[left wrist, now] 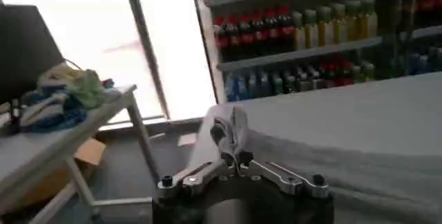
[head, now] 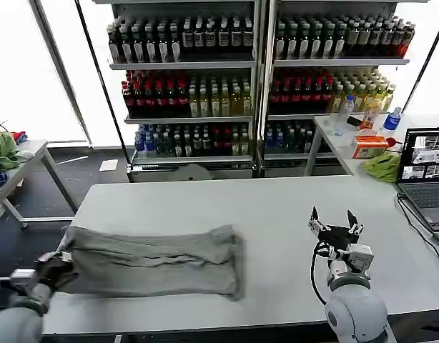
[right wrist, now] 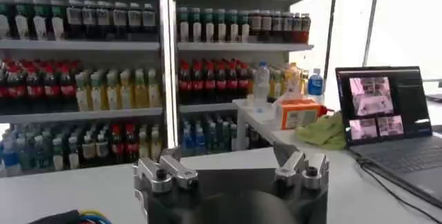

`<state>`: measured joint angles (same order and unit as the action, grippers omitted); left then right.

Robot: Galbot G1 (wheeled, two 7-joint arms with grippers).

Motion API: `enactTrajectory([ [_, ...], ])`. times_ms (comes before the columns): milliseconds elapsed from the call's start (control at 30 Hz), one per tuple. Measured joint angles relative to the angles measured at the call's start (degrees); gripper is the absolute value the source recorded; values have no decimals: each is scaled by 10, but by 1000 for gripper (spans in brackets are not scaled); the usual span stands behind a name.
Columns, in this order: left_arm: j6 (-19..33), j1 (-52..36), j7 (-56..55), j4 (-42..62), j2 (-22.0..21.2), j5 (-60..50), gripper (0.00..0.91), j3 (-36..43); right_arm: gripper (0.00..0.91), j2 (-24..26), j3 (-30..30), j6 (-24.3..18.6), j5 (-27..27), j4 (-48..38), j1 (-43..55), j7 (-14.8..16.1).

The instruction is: Fold and organize the clothes.

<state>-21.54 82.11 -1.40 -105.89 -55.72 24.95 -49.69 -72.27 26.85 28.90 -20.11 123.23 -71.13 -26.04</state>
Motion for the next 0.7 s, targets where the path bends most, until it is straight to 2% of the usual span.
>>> enactTrajectory([
  [167,1,-17,6,45,70,11,0,-43,907,3,8,0,-2,6,-6,0],
  [333,-2,-28,9,61,106,12,0,-63,907,2,19,-1,-4,13,-16,0],
  [500,1,-29,8,47,113,-6,0,-57,907,1,31,-1,-5,22,-28,-1],
  [700,-7,-30,2,10,96,-31,0,-14,907,-4,45,-5,-2,36,-47,-2],
])
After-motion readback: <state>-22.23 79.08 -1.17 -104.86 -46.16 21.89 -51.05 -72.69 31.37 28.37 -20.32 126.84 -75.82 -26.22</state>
